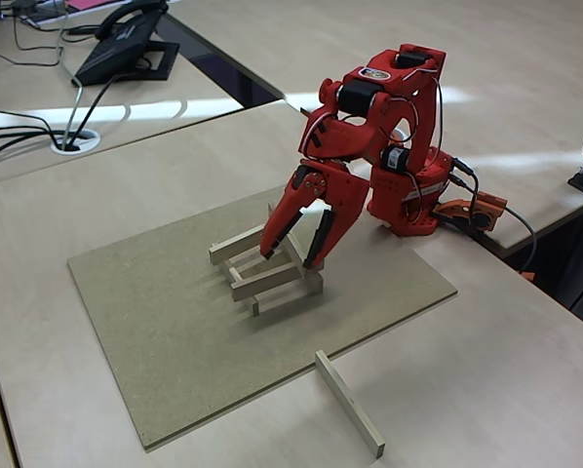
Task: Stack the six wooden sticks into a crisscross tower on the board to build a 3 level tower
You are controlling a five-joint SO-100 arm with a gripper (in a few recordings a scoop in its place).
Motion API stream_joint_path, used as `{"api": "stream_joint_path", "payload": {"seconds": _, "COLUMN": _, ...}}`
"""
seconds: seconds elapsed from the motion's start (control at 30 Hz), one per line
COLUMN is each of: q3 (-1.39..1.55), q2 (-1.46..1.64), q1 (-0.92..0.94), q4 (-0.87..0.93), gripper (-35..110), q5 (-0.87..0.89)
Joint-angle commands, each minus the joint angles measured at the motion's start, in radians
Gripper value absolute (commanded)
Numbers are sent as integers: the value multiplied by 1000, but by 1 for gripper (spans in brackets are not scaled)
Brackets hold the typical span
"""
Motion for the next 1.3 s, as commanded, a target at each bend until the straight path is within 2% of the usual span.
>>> {"api": "stream_joint_path", "payload": {"seconds": 0.0, "q3": -21, "q2": -28, "q1": -58, "q4": -43, "gripper": 26, "q5": 67}}
{"api": "stream_joint_path", "payload": {"seconds": 0.07, "q3": -11, "q2": -44, "q1": -87, "q4": -54, "gripper": 27, "q5": 63}}
{"api": "stream_joint_path", "payload": {"seconds": 0.2, "q3": -8, "q2": -48, "q1": -137, "q4": -58, "gripper": 37, "q5": -140}}
{"api": "stream_joint_path", "payload": {"seconds": 0.33, "q3": -5, "q2": -55, "q1": -176, "q4": -106, "gripper": 42, "q5": -101}}
{"api": "stream_joint_path", "payload": {"seconds": 0.5, "q3": -61, "q2": -141, "q1": -242, "q4": 35, "gripper": 52, "q5": -49}}
{"api": "stream_joint_path", "payload": {"seconds": 0.6, "q3": -135, "q2": -247, "q1": -255, "q4": 115, "gripper": 52, "q5": 8}}
{"api": "stream_joint_path", "payload": {"seconds": 0.87, "q3": -422, "q2": -551, "q1": -247, "q4": 172, "gripper": 49, "q5": 40}}
{"api": "stream_joint_path", "payload": {"seconds": 1.27, "q3": -669, "q2": -808, "q1": -311, "q4": 156, "gripper": 47, "q5": 117}}
